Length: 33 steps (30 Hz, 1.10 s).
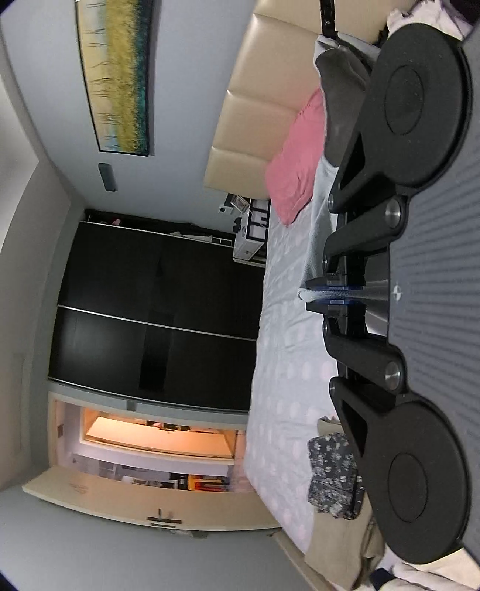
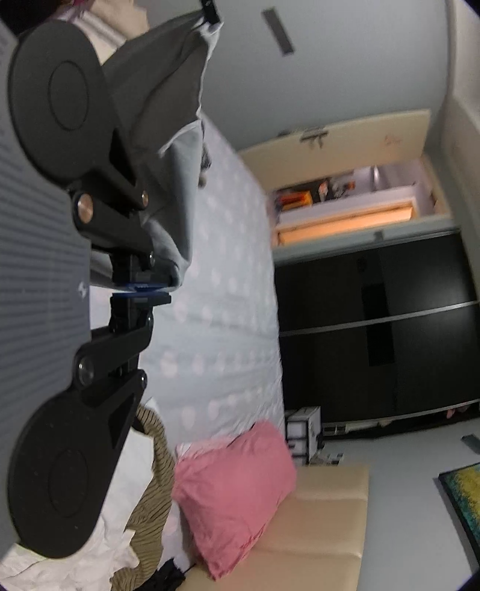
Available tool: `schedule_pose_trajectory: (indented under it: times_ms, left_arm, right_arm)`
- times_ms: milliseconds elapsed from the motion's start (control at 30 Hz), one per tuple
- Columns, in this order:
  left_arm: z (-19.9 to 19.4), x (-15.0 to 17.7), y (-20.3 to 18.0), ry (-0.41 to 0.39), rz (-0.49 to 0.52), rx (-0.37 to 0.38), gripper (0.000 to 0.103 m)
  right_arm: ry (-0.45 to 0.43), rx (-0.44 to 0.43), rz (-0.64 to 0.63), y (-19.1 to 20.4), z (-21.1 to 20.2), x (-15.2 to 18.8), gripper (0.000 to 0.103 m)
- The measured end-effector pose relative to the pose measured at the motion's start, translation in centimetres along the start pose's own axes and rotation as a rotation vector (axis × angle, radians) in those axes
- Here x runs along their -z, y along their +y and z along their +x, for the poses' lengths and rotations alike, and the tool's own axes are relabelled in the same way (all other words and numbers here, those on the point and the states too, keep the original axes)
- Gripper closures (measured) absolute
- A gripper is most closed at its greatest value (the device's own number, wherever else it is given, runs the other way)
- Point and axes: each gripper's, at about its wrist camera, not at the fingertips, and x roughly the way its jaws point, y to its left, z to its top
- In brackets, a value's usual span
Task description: Fold clothes
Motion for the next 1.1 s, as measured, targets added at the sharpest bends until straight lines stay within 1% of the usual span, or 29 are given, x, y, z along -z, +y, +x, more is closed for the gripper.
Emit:
schedule_pose_trajectory:
  times_ms: [67,100,167,200,267,400,467,500,533,600,767,800,833,900,933,967,1100]
  left_arm:
    - [0.8,0.7,0.8,0.060,0.001,-0.008,0.101]
    - [1.2,1.0,1.2,0.090,0.002,-0.012,0.101]
    - [4.3,3.0,2.2,0.206,-0.003,-0.034,0.101]
    - [5.9,4.1,2.6,0.267,-0.006,-0.047,0.101]
    - [9.6,7.0,3.7,0.386,-0.006,-0.072,0.101]
    - [16.2,14.0,5.8,0.625,0.030,-0.135,0.101]
    - [18.6,16.6,6.5,0.710,0.044,-0.155,0.101]
    - [19.4,17.6,6.8,0.742,0.051,-0.162,0.101]
    - [20.1,18.2,7.1,0.757,0.058,-0.166,0.101]
    - [21.1,19.0,7.1,0.760,0.090,-0.173,0.101]
    - [22.6,20.6,7.2,0.748,0.081,-0.176,0.100]
    - [22.9,20.8,7.3,0.750,0.077,-0.174,0.100]
    - [23.1,21.0,7.3,0.753,0.073,-0.172,0.100]
    - [23.5,21.4,7.4,0.758,0.064,-0.168,0.099]
    - [23.8,21.6,7.4,0.767,0.073,-0.165,0.096]
    - [24.0,21.8,7.4,0.774,0.081,-0.161,0.091]
    - [24.6,22.2,7.4,0.792,0.080,-0.149,0.087]
  right_arm:
    - [0.012,-0.034,-0.018,0.5,-1.1,-0.1,0.100]
    - [0.029,-0.037,-0.035,0.7,-1.0,0.0,0.100]
    - [0.098,-0.038,-0.057,0.9,0.5,0.8,0.100]
    - [0.147,-0.042,-0.052,0.8,2.0,1.5,0.100]
    - [0.249,-0.032,-0.021,0.1,5.7,4.3,0.100]
    - [0.454,-0.009,0.045,-1.3,13.3,10.2,0.100]
    - [0.556,0.003,0.079,-2.0,17.1,13.2,0.100]
    - [0.584,0.012,0.084,-2.4,18.6,14.2,0.100]
    - [0.606,0.021,0.087,-2.7,20.1,15.0,0.100]
    - [0.650,0.040,0.093,-3.4,23.0,16.7,0.100]
    - [0.674,0.035,0.064,-4.1,26.5,18.3,0.098]
    - [0.670,0.032,0.058,-4.3,27.0,18.1,0.095]
    - [0.663,0.027,0.052,-4.5,27.3,17.8,0.093]
    - [0.634,0.017,-0.018,-4.2,26.8,17.1,0.089]
    - [0.619,0.011,-0.057,-4.1,26.6,16.7,0.088]
    - [0.604,0.005,-0.096,-3.9,26.5,16.3,0.083]
    - [0.565,-0.103,-0.197,-2.5,26.7,16.1,0.083]
